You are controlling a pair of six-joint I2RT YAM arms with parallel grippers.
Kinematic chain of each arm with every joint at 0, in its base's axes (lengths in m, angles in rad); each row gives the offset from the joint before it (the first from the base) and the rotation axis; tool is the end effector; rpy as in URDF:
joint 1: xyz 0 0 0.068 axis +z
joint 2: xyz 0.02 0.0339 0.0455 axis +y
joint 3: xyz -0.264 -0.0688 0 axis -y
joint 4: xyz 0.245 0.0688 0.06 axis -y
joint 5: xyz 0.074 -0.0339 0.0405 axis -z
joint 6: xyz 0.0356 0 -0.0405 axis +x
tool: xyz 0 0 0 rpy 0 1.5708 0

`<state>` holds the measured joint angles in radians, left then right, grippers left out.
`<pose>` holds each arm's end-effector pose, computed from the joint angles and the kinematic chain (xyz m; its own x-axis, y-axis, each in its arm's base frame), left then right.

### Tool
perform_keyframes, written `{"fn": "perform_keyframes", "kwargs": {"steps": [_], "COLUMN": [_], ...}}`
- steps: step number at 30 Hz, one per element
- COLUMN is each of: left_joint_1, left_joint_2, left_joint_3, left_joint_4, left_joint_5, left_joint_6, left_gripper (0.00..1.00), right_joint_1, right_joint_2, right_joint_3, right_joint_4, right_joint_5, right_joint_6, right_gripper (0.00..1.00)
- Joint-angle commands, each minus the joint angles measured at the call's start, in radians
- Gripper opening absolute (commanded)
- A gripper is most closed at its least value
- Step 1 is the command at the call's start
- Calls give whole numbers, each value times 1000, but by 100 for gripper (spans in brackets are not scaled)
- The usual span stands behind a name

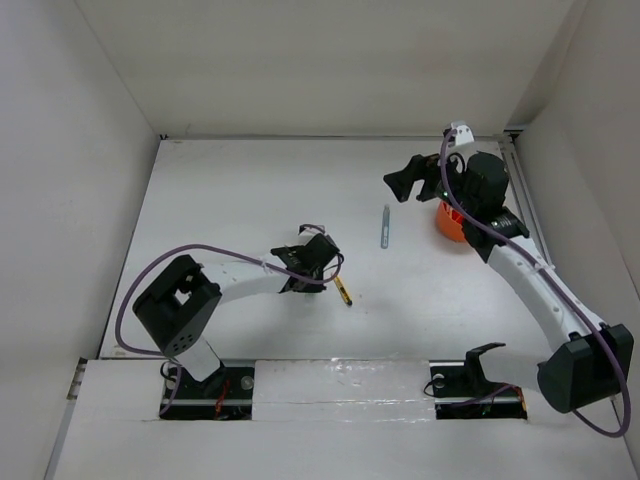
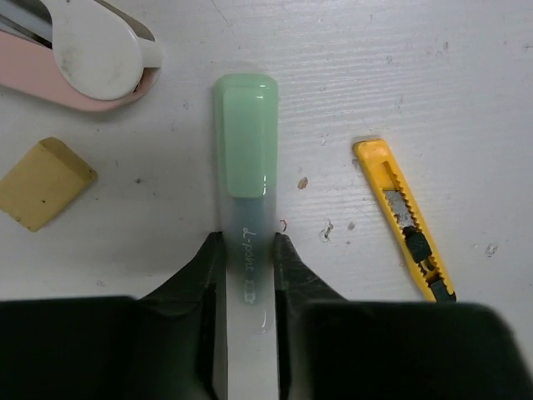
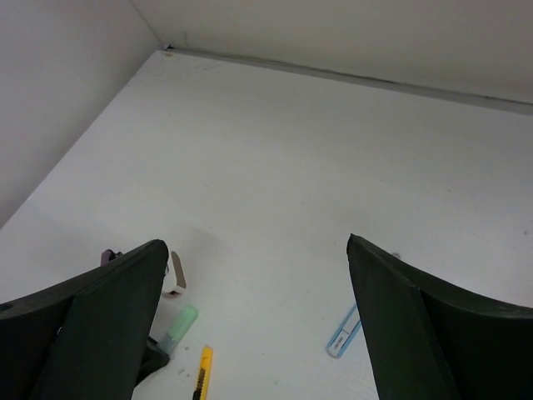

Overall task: Sort the stationery into containers
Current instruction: Pick up the pen from the center of the board.

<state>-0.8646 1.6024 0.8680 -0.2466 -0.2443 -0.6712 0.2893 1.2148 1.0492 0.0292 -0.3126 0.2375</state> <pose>0.2082 -0.2309 0.1675 -0.8272 0.0399 -0.5606 0.1743 0.9665 -0.1885 0.2714 0.0922 0.3651 -0.2592 0.1564 -0.9531 -0.5170 0.8110 0.2737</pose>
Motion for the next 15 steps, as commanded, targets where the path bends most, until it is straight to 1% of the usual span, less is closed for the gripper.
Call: {"fn": "perform_keyframes", "kwargs": {"steps": [1,2,3,6,7,8,11,12,13,15], "left_joint_1": [-5,-5,-5,-14,-14,-31,-82,-94,-105,-116], "left_joint_2": [53,53,53,10,-7,-25,-93,-104,-114,-127], "left_joint_3": [-23,-32,-32,-23,-9,14,55,84,98,141], "left_joint_4": [-76,-76,-76,-85,-85,-85,-65,-51,-51,-25], "left_joint_5": [37,37,37,27,16,-4,-87,-108,-159,-184], "left_joint_6": [-16,-16,-16,-2,-2,-2,30,41,41,53], "left_gripper": [6,1,0,0,0,0,0,0,0,0], "right_joint_1": [5,5,5,-4,-13,-13,-13,-13,-4,8], "right_joint_2": [-31,-31,-31,0,9,18,28,28,28,15], "right_joint_3": [8,8,8,17,17,17,-24,-55,-69,-89], "right_joint_4": [5,5,5,5,5,5,81,99,127,136], "right_joint_5": [10,10,1,-52,-92,-115,-190,-201,-201,-201], "right_joint_6": [2,2,2,2,2,16,54,63,77,86], "right_gripper": [94,94,94,94,94,94,93,93,93,93]}}
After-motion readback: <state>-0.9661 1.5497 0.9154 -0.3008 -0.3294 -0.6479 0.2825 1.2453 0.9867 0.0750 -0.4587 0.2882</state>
